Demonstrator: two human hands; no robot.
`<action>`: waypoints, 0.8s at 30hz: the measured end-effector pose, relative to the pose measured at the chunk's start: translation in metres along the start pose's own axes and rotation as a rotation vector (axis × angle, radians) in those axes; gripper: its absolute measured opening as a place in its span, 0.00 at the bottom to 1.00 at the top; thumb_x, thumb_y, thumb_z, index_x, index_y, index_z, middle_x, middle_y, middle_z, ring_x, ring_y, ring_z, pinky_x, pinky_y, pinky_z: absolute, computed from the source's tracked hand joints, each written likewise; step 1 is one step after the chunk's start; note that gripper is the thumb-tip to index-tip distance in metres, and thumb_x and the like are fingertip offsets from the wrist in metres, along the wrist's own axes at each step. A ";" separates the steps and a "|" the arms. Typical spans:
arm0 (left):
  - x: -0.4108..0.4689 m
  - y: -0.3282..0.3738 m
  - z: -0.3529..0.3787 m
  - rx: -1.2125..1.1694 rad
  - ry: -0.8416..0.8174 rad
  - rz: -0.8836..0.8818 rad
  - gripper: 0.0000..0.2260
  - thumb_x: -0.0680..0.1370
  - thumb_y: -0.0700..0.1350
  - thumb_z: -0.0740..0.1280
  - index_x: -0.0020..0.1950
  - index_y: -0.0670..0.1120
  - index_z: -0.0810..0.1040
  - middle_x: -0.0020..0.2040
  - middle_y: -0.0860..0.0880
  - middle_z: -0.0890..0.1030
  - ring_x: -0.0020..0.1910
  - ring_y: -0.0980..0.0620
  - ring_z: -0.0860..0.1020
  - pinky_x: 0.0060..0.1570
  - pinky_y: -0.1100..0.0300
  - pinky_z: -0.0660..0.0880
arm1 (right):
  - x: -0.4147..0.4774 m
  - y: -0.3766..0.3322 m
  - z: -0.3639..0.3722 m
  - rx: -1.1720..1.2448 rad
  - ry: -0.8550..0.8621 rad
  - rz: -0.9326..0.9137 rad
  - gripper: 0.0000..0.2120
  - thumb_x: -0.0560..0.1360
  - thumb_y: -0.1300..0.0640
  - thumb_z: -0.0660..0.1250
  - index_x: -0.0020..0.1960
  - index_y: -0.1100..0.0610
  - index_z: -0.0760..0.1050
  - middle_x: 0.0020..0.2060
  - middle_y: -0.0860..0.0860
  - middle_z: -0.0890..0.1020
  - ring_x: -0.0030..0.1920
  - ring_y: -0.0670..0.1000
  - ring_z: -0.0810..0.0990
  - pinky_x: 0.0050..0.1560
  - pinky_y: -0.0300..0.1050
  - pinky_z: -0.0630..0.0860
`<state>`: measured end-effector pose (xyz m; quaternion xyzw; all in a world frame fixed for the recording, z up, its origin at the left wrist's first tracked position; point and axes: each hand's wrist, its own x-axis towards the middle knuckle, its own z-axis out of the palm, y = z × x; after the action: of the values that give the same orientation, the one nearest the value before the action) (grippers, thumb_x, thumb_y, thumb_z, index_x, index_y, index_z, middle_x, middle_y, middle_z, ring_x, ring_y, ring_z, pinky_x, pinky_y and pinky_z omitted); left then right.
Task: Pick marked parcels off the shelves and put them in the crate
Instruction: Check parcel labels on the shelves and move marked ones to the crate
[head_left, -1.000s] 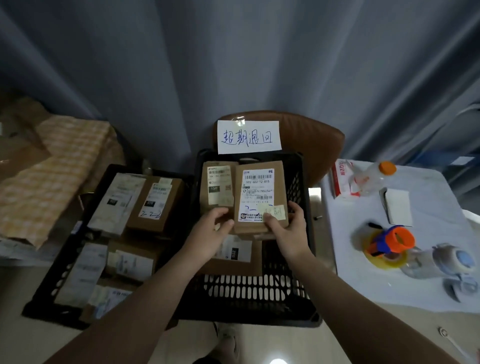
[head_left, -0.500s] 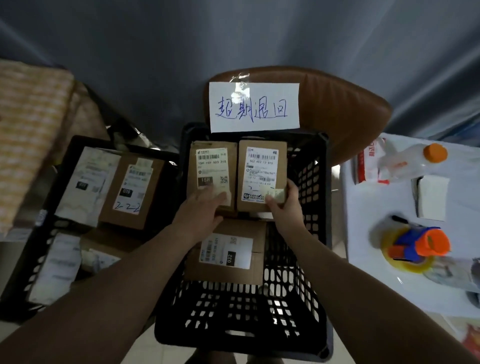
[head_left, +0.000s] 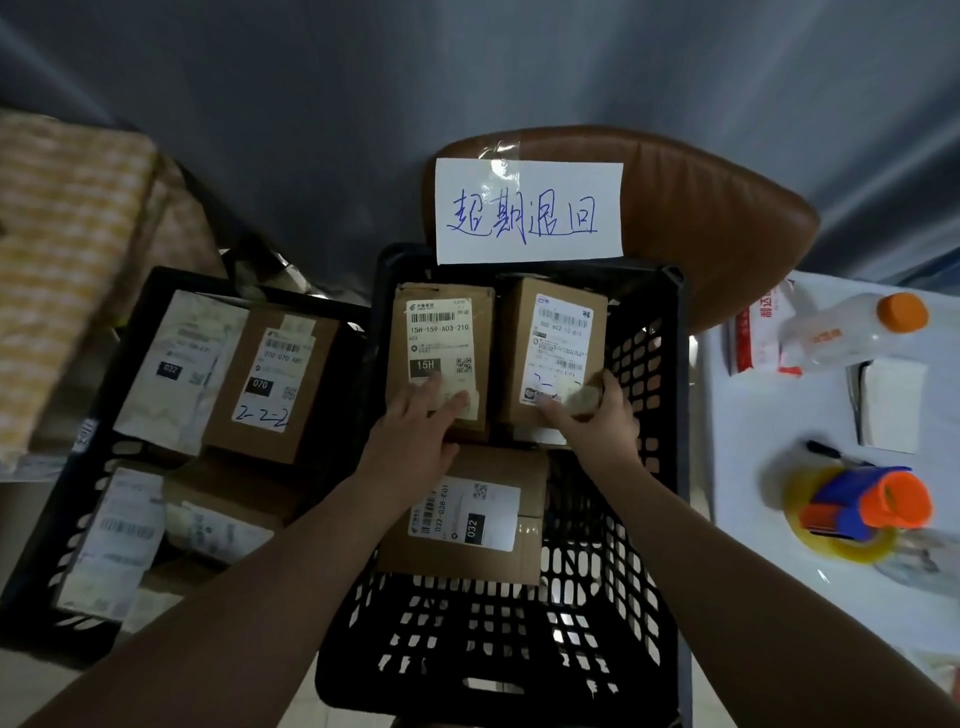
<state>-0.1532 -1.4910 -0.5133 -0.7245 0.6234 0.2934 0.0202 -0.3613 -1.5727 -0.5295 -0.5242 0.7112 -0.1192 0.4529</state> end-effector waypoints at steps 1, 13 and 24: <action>0.000 -0.001 0.001 0.014 0.007 0.004 0.28 0.80 0.50 0.61 0.77 0.55 0.53 0.78 0.49 0.45 0.76 0.45 0.45 0.71 0.41 0.58 | -0.002 -0.004 0.005 0.025 -0.019 0.020 0.51 0.65 0.40 0.75 0.77 0.46 0.47 0.73 0.55 0.59 0.72 0.59 0.59 0.67 0.63 0.65; 0.003 -0.002 0.003 0.103 0.060 0.010 0.25 0.80 0.51 0.60 0.76 0.57 0.56 0.78 0.49 0.49 0.74 0.45 0.51 0.67 0.45 0.61 | -0.013 -0.021 0.037 -0.411 0.187 -0.174 0.57 0.62 0.36 0.73 0.76 0.48 0.39 0.73 0.61 0.49 0.71 0.63 0.53 0.67 0.62 0.63; 0.003 -0.004 -0.002 0.090 0.028 0.034 0.26 0.80 0.50 0.60 0.77 0.56 0.55 0.78 0.49 0.48 0.75 0.46 0.50 0.69 0.46 0.59 | 0.004 0.004 0.020 -0.485 -0.047 -0.181 0.51 0.69 0.46 0.74 0.77 0.44 0.40 0.73 0.54 0.53 0.70 0.59 0.60 0.61 0.58 0.73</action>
<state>-0.1481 -1.4938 -0.5144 -0.7163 0.6483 0.2553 0.0393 -0.3486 -1.5685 -0.5457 -0.6815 0.6587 0.0268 0.3178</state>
